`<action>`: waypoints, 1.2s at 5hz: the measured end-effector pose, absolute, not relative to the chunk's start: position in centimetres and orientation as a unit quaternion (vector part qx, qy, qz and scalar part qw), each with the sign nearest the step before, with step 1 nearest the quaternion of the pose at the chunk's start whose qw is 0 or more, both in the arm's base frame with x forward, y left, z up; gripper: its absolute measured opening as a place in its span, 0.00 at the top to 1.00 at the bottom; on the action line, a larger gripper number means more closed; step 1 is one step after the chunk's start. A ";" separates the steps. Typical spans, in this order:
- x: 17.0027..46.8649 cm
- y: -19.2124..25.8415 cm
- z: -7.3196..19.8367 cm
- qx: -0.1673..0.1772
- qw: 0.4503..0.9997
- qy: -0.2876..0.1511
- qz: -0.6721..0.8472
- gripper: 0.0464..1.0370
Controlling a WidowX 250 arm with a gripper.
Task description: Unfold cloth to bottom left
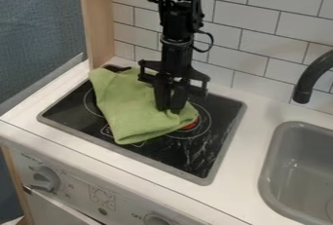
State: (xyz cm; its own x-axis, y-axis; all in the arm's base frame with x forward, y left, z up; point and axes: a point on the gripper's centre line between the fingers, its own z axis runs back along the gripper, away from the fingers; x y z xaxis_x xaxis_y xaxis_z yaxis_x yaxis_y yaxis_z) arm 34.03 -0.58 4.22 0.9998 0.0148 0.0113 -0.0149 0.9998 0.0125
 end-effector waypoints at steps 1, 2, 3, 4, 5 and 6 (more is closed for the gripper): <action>34.0 -0.7 4.2 0.004 1.000 -0.005 0.002 0.96; 33.6 -0.1 4.0 0.001 1.000 0.000 0.002 1.00; 33.5 0.3 5.9 0.000 1.000 -0.021 -0.003 1.00; 32.7 2.9 7.9 -0.005 0.999 -0.043 0.025 1.00; 32.0 4.8 9.4 -0.010 0.997 -0.058 0.040 1.00; 31.0 7.9 9.6 -0.004 0.996 -0.056 0.065 1.00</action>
State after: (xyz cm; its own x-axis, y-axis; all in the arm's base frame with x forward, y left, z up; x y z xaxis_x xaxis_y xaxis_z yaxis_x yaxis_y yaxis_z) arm 30.95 7.91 9.58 0.9853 0.1293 0.1120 -0.1283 0.9916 -0.0155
